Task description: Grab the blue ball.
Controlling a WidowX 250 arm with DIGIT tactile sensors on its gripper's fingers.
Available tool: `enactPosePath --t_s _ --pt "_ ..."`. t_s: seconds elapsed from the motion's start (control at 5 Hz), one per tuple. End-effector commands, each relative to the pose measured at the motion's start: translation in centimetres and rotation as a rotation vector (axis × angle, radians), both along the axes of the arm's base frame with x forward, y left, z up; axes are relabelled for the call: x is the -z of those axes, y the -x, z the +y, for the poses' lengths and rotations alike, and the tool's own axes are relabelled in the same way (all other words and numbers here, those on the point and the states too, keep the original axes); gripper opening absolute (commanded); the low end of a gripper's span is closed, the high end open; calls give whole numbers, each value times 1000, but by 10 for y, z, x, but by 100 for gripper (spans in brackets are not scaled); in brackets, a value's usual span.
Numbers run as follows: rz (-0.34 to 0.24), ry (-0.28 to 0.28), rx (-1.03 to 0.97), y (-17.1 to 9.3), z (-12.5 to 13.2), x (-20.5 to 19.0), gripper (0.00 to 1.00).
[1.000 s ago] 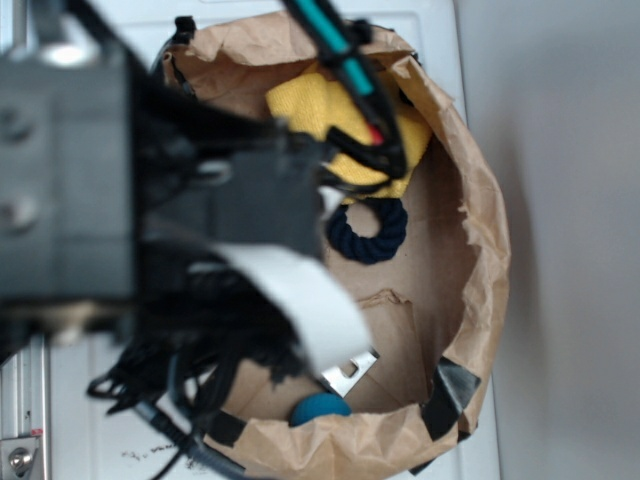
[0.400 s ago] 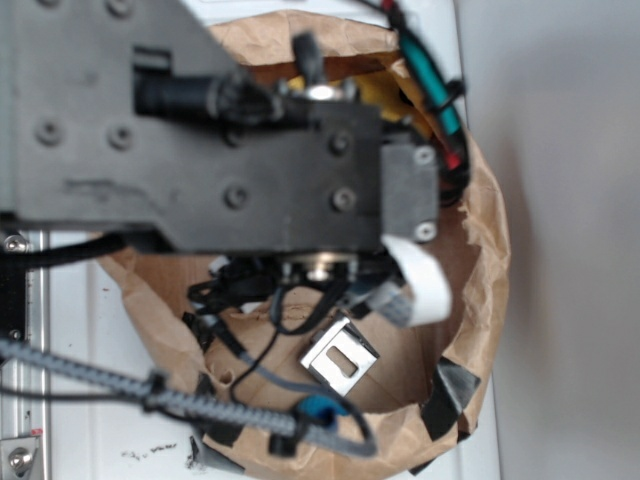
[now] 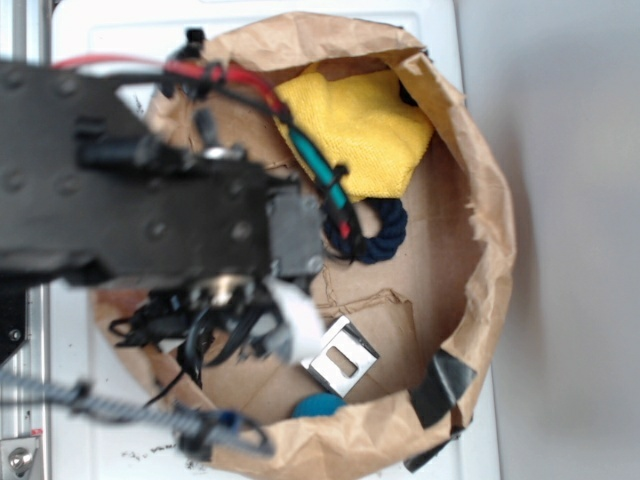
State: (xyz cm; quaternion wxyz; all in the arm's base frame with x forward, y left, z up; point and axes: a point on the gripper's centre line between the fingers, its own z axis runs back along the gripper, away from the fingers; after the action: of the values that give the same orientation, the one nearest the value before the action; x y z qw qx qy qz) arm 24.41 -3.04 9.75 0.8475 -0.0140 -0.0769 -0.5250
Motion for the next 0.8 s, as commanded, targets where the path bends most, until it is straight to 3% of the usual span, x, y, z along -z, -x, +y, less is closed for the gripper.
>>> enactPosePath --t_s 0.0,0.4,0.6 --pt "-36 9 15 5 -16 -15 100" --pt "-36 9 15 5 -16 -15 100" --pt "-42 103 146 -8 -9 -9 100"
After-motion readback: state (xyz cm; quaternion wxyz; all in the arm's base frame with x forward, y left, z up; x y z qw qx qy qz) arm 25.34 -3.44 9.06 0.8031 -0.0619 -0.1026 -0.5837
